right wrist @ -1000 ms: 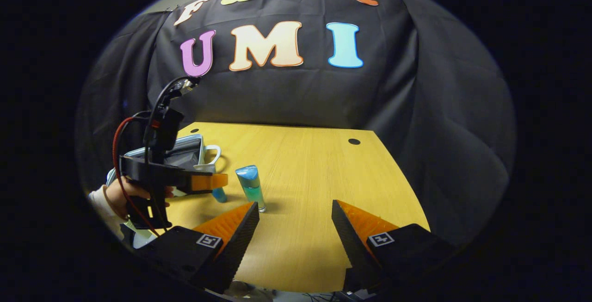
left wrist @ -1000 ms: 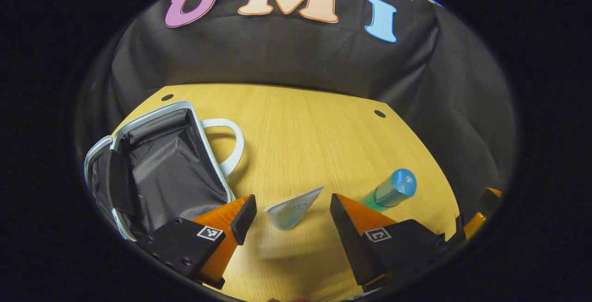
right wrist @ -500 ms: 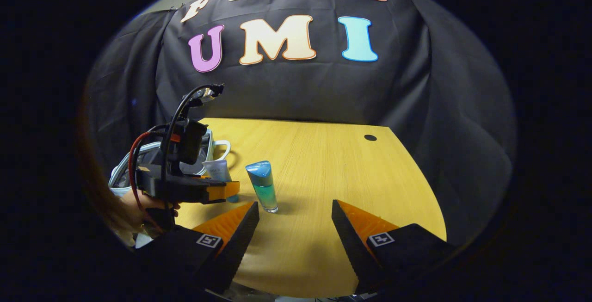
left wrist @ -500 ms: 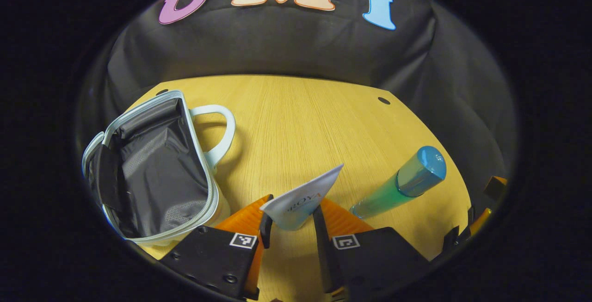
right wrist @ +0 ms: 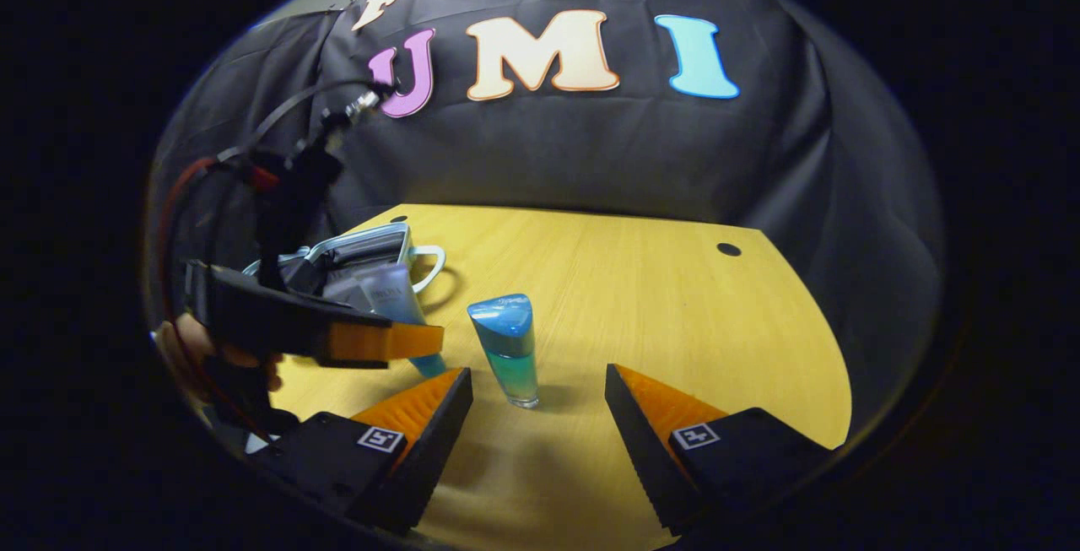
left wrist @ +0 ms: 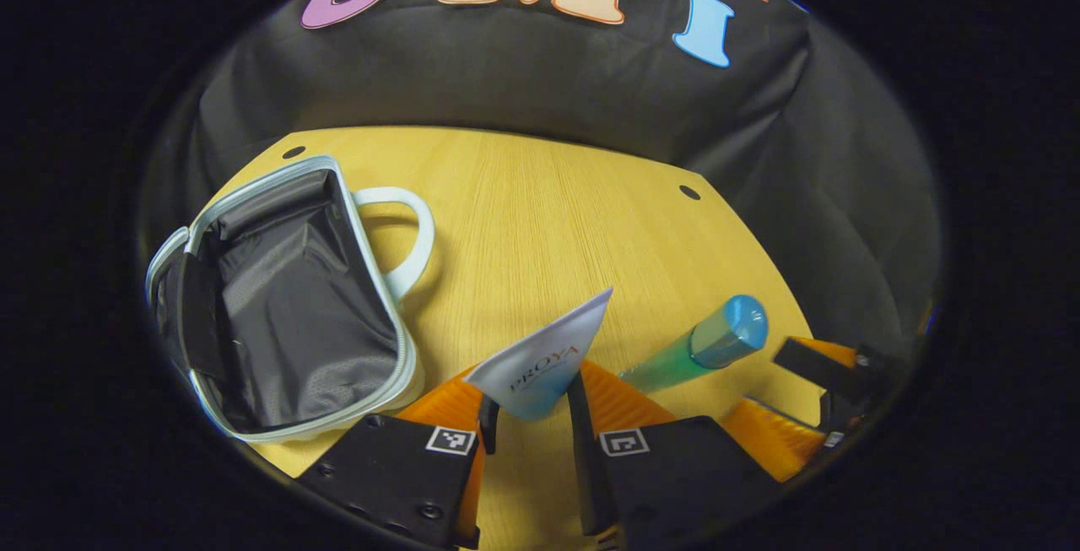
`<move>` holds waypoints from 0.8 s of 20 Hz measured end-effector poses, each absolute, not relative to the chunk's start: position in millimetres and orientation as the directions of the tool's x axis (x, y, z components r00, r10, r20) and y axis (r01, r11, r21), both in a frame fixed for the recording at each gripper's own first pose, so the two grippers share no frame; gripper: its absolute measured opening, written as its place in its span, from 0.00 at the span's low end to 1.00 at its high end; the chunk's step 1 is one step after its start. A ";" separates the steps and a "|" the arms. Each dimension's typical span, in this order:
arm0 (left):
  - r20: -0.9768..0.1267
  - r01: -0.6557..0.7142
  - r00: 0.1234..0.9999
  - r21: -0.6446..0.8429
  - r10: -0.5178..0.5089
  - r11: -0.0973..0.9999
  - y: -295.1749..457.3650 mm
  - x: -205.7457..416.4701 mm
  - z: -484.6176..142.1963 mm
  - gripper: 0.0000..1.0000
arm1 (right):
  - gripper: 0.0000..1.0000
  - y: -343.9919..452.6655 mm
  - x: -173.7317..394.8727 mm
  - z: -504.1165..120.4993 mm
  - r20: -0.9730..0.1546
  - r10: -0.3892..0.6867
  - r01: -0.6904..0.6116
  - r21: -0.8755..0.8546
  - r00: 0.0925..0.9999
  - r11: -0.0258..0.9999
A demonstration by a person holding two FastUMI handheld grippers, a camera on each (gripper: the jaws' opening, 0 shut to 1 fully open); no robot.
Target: First open the suitcase, pack the skin care products into it, and then close the suitcase.
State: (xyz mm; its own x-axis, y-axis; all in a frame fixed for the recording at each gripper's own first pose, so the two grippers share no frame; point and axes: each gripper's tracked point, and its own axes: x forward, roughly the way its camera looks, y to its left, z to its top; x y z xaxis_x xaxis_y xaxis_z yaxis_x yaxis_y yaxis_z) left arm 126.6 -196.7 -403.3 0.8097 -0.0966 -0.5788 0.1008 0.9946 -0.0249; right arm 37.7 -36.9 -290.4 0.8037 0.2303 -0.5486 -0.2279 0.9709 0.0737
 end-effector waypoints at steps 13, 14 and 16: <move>-0.557 -0.099 0.830 -0.100 0.026 0.990 -94.5 96.8 -297.7 0.39 | 0.78 6.8 74.4 -361.7 -0.589 0.319 -0.279 0.161 0.742 0.947; -0.563 -0.121 0.826 -0.102 0.043 0.987 -82.4 94.7 -295.1 0.39 | 0.76 6.2 75.8 -362.8 -0.589 0.314 -0.269 0.166 0.744 0.949; -0.590 -0.165 0.805 -0.121 0.063 0.979 -59.7 90.3 -294.4 0.36 | 0.62 1.8 79.6 -364.2 -0.588 0.300 -0.249 0.168 0.751 0.954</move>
State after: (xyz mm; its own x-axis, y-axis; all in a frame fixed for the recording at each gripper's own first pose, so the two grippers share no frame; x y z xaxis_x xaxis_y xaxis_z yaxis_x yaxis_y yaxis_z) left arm 90.3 -59.7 -294.4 0.8049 0.0630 -0.5901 -0.1650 0.9789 -0.1205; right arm 79.6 1.8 -364.2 0.7512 0.2997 -0.5881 -0.2490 0.9538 0.1681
